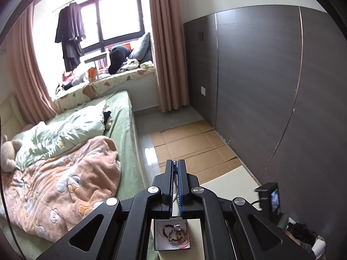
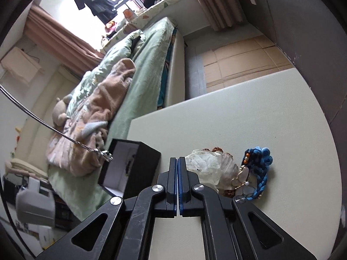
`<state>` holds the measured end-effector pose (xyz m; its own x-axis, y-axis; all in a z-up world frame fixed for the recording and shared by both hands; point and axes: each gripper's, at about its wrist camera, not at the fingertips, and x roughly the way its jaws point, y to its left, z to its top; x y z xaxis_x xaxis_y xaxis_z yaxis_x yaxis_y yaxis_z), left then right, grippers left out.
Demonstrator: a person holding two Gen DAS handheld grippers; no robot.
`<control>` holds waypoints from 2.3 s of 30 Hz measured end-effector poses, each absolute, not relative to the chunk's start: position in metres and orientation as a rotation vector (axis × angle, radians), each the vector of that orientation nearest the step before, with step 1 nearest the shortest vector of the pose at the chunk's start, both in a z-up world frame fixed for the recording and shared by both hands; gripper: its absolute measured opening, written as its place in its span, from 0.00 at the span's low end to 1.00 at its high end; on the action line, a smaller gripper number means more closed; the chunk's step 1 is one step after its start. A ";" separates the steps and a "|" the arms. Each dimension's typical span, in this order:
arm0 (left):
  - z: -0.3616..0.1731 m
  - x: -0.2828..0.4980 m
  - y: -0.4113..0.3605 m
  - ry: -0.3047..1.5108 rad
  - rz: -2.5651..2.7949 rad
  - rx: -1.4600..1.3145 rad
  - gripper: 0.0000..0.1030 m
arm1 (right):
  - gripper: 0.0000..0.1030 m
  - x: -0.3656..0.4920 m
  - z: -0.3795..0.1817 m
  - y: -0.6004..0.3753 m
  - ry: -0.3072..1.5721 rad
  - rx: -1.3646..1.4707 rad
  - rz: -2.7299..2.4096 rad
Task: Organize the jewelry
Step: 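Lift the silver chain with the left gripper and carry it over the black box, then lower the chain into the box and open the left gripper while the right gripper grasps the white lace item, then carry the white lace item over the black box and open the right gripper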
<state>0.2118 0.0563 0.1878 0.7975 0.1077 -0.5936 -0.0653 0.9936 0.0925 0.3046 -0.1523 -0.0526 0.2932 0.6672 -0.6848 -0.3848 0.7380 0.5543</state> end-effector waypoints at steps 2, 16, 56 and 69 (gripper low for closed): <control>0.181 0.211 0.059 0.644 0.107 0.082 0.03 | 0.03 0.303 -0.046 -0.159 1.046 0.353 0.741; 0.136 0.212 0.082 0.701 0.112 0.023 0.03 | 0.12 0.302 -0.052 -0.157 1.134 0.267 0.694; -0.033 0.215 0.124 0.840 -0.004 -0.425 0.91 | 0.03 0.280 -0.024 -0.129 0.913 0.130 0.605; -0.025 0.198 0.173 0.763 0.115 -0.471 0.91 | 0.03 0.257 0.025 -0.086 0.742 0.274 0.820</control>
